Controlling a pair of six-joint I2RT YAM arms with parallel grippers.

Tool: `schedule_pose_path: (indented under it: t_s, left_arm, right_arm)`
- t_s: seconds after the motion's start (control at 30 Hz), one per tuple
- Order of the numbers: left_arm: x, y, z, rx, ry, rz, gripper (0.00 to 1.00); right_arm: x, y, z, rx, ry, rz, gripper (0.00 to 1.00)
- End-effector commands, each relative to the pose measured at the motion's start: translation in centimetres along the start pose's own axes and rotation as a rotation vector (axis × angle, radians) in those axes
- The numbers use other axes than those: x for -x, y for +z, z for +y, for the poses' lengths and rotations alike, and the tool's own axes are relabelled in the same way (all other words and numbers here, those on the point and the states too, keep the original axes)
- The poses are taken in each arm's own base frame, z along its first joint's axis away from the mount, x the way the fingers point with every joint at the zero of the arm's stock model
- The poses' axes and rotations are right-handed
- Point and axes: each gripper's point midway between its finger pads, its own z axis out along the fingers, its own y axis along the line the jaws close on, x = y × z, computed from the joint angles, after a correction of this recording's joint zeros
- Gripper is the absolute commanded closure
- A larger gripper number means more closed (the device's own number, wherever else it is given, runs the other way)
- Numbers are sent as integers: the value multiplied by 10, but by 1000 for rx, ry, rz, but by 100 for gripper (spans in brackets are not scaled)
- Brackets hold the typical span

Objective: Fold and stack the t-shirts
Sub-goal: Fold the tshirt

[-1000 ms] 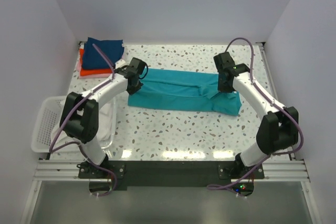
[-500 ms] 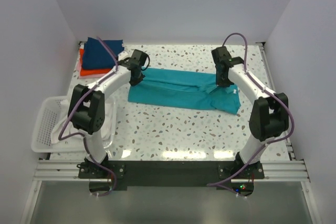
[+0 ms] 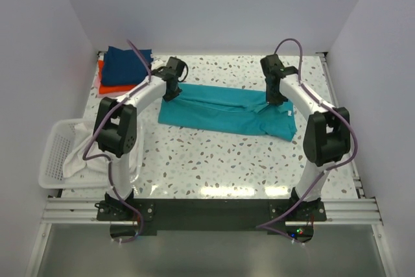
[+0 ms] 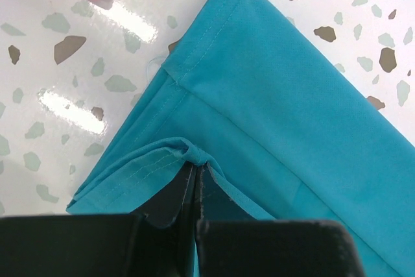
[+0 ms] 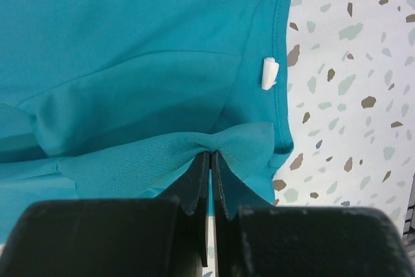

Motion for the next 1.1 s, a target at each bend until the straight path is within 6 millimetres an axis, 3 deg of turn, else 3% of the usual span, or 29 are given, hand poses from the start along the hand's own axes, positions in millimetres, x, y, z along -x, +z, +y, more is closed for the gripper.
schedule_pose_path:
  t_s: [0.0, 0.3, 0.4, 0.5, 0.53, 0.6, 0.63, 0.7, 0.73, 0.8, 0.9, 0.93, 1.0, 1.03, 1.07]
  left_arm:
    - [20, 3, -7, 2, 3, -47, 100]
    - [19, 14, -5, 22, 18, -40, 98]
    - [20, 17, -4, 27, 21, -41, 92]
    - [22, 19, -6, 19, 28, -36, 79]
    - [22, 18, -7, 16, 31, -30, 67]
    - [27, 14, -10, 2, 37, -38, 52]
    - [29, 12, -10, -2, 36, -39, 35]
    - [34, 3, -12, -21, 33, -50, 21]
    - [35, 0, -13, -32, 33, -48, 8]
    - [38, -8, -16, -64, 32, -52, 0]
    - [35, -18, -26, -138, 43, -28, 0]
    - [34, -20, -27, -150, 44, -24, 0]
    - [33, -25, -34, -192, 65, -13, 0]
    - [32, -26, -35, -201, 72, -8, 0]
    - [32, -28, -39, -218, 85, -12, 0]
  right_arm:
    - [20, 2, 1, -2, -3, -36, 100]
    - [42, 33, 16, 3, -100, -52, 100]
    - [48, 46, 17, -22, -134, -48, 100]
    - [58, 54, 20, -30, -134, -57, 99]
    - [58, 59, 20, -45, -137, -52, 74]
    - [67, 54, 19, -47, -131, -65, 39]
    - [71, 50, 18, -51, -124, -74, 1]
    - [77, 40, 16, -43, -101, -92, 1]
    - [80, 34, 15, -38, -87, -106, 1]
    - [79, 18, 12, -10, -53, -129, 1]
    - [66, 2, 8, 31, -11, -141, 1]
    - [52, 5, 9, 45, -7, -114, 1]
    - [46, -12, 12, 114, 16, -129, 1]
    - [27, -8, 12, 122, 24, -96, 1]
    - [22, -11, 13, 138, 37, -101, 1]
